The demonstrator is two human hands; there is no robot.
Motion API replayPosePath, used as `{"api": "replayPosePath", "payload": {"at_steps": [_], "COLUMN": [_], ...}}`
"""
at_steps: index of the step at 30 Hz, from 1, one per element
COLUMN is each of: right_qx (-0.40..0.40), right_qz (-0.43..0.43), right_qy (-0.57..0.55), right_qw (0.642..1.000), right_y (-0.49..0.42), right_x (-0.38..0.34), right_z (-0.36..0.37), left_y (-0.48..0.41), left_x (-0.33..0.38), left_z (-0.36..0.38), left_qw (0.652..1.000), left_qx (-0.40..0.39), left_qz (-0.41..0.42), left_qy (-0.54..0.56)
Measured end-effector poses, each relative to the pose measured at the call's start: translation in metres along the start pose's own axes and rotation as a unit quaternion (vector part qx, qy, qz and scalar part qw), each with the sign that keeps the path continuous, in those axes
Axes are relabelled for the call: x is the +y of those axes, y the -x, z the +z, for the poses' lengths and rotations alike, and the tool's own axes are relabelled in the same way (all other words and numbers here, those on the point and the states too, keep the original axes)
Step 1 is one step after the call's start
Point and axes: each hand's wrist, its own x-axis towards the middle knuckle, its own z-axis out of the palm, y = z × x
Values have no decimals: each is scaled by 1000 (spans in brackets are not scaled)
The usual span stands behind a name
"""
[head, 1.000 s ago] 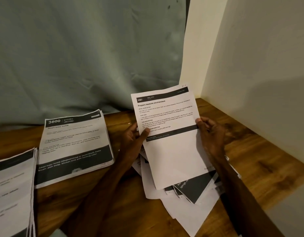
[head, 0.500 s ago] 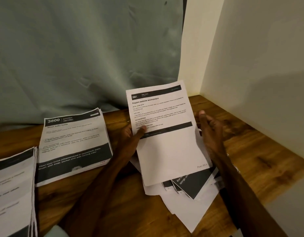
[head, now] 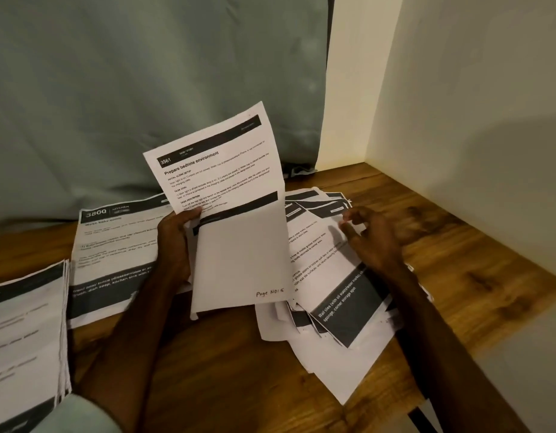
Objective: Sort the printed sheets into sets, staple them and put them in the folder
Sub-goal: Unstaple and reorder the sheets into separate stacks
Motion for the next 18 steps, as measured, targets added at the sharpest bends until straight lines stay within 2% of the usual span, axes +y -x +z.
{"api": "replayPosePath", "payload": {"at_steps": [5,8,13,18], "right_qx": [-118,-134,-143,-152], "right_qz": [23,17,27,42], "right_qy": [122,180,183,110], "right_qw": [985,974,972,981], "right_y": [6,6,3,3], "right_x": [-4,-3,-3,-2], "right_z": [3,4,5,7], "left_y": [0,1,3,0], "left_x": [2,4,6,4], "left_z": [-3,-2,0,0], "left_qw": [1000,1000,998,998], "left_qx": [1,5,-17,-15], "left_qz": [-10,-11,-15,-14], "left_qy": [21,25,60,55]}}
